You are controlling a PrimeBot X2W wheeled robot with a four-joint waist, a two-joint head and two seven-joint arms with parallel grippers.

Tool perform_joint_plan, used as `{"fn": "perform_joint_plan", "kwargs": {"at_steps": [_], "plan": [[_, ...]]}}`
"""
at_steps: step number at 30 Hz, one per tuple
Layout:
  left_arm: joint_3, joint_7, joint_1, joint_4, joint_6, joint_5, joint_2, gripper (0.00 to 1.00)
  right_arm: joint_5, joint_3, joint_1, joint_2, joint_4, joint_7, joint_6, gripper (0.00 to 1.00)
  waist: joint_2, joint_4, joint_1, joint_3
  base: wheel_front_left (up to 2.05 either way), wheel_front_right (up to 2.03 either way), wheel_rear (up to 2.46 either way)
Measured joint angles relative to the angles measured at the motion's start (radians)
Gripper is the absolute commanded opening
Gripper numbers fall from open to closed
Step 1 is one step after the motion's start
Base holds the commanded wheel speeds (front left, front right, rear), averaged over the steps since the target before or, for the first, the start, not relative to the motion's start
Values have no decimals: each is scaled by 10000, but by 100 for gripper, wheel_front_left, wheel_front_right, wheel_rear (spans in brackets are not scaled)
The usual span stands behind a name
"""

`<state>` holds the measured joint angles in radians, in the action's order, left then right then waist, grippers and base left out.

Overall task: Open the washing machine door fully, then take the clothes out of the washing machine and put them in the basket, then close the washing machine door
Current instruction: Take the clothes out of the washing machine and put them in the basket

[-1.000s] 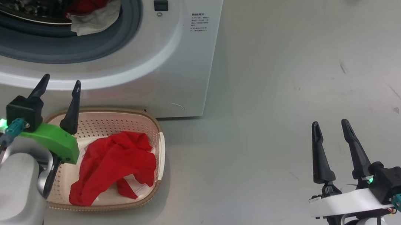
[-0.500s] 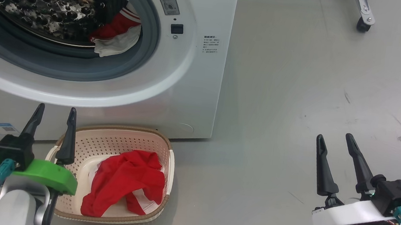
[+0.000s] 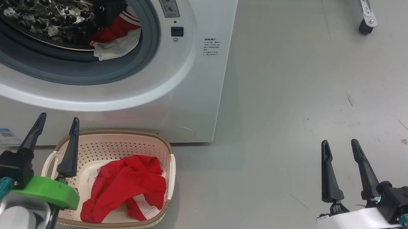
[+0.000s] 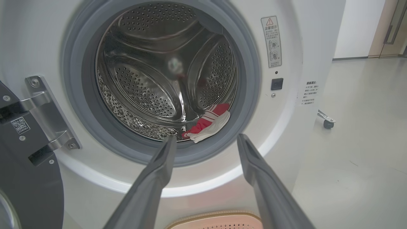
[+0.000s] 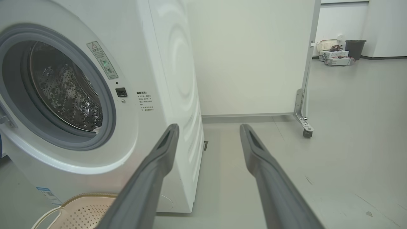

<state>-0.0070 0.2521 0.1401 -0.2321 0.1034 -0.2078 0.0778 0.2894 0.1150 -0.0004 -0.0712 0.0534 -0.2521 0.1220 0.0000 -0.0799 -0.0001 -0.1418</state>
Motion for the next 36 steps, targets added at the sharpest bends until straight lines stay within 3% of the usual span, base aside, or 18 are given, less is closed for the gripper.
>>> {"fn": "perform_joint_plan", "kwargs": {"at_steps": [36], "plan": [[-140, 0, -643, 750, 75, 190, -107, 100, 0, 88, 90, -35, -86, 0, 0, 100, 0, -47, 0, -53, 0, 0, 0]]}}
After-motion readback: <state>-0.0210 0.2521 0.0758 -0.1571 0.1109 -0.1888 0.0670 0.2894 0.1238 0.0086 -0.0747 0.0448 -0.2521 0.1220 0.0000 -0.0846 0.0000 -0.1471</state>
